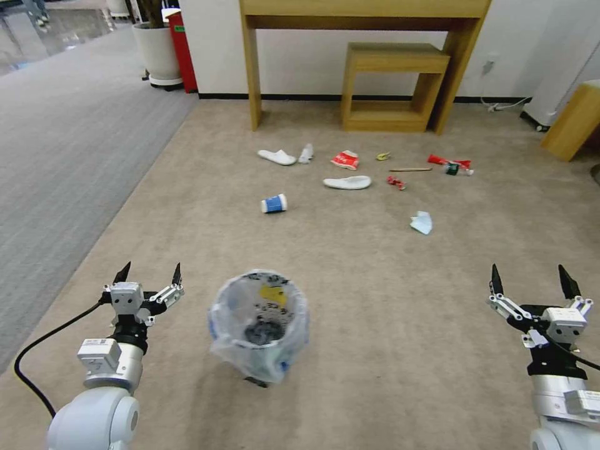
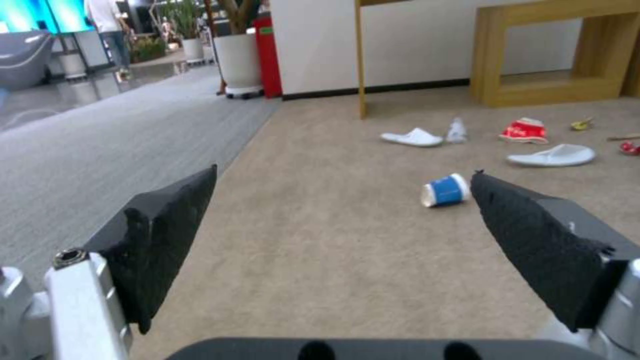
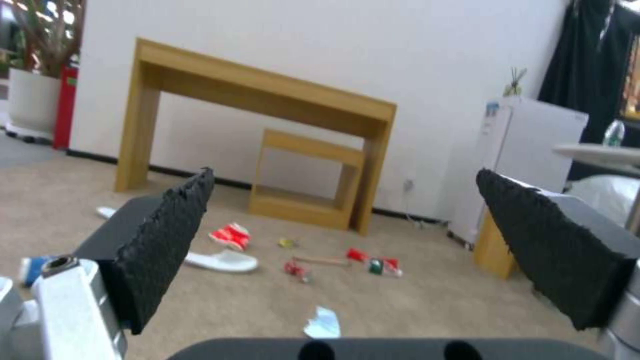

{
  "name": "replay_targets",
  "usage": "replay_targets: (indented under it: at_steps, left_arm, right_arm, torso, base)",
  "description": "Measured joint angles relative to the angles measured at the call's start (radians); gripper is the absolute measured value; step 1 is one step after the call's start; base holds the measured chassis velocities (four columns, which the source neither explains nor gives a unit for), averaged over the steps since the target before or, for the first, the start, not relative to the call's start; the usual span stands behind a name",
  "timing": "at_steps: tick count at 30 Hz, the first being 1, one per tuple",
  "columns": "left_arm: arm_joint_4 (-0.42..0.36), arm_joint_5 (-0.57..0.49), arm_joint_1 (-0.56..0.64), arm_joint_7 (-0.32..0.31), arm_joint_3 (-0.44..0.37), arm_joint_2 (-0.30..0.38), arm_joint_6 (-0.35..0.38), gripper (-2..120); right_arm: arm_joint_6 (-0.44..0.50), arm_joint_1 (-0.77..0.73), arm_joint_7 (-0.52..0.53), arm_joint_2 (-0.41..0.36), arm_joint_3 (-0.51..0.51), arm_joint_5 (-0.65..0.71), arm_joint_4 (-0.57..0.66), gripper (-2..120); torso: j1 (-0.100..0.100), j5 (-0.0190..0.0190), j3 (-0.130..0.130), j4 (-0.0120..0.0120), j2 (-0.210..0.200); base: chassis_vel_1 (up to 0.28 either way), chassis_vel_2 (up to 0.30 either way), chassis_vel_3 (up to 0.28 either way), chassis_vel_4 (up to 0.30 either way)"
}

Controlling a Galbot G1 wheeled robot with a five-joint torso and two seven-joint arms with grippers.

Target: Pick up the trash bin and place the garbage on the floor into it.

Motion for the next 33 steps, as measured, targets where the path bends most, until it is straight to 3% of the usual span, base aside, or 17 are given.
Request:
replay_targets:
  at_steps: [9,18,21,22,24,26,32,33]
  left_arm:
    - [0.015,0.004,-0.004,0.0,0.04,0.029,0.004,100]
    - [-0.01,-0.15,-0.038,-0.048,0.137,0.123,0.08,100]
    - [-0.028,-0.303,-0.085,-0.119,0.22,0.172,0.167,100]
    - [-0.028,-0.303,-0.085,-0.119,0.22,0.172,0.167,100]
    - [-0.029,-0.432,-0.139,-0.214,0.278,0.199,0.254,100]
    - [-0.027,-0.456,-0.151,-0.233,0.289,0.204,0.271,100]
    - [0.014,-0.673,-0.277,-0.421,0.352,0.225,0.493,100]
    - [0.014,-0.673,-0.277,-0.421,0.352,0.225,0.493,100]
  right_arm:
    - [0.007,0.014,-0.003,-0.002,-0.006,-0.002,-0.016,100]
    - [0.013,0.02,-0.012,-0.006,-0.015,-0.008,-0.03,100]
    - [0.018,0.023,-0.018,-0.007,-0.021,-0.014,-0.037,100]
    - [0.018,0.023,-0.018,-0.007,-0.021,-0.014,-0.037,100]
    - [0.024,0.029,-0.019,-0.008,-0.028,-0.019,-0.047,100]
    - [0.025,0.031,-0.019,-0.008,-0.03,-0.02,-0.05,100]
    - [0.028,0.037,-0.02,-0.011,-0.038,-0.024,-0.07,100]
    - [0.028,0.037,-0.02,-0.011,-0.038,-0.024,-0.07,100]
  torso:
    - [0.0,0.0011,0.0,-0.0001,0.0]
    - [0.0,0.0009,0.0,0.0,0.0]
    - [0.0,0.0009,0.0,-0.0001,0.0]
    - [0.0,0.0009,0.0,-0.0001,0.0]
    - [0.0,0.0009,0.0,-0.0001,0.0]
    - [0.0,0.0009,0.0,-0.0002,0.0]
    - [0.0,0.0009,0.0,-0.0001,0.0]
    - [0.0,0.0009,0.0,-0.0001,0.0]
  base:
    - [0.048,0.034,-0.033,-0.039]
    - [0.0,0.0,0.0,0.0]
    - [0.0,0.0,0.0,0.0]
    - [0.0,0.0,0.0,0.0]
    - [0.0,0.0,0.0,0.0]
    - [0.0,0.0,0.0,0.0]
    - [0.0,0.0,0.0,0.0]
    - [0.0,0.0,0.0,0.0]
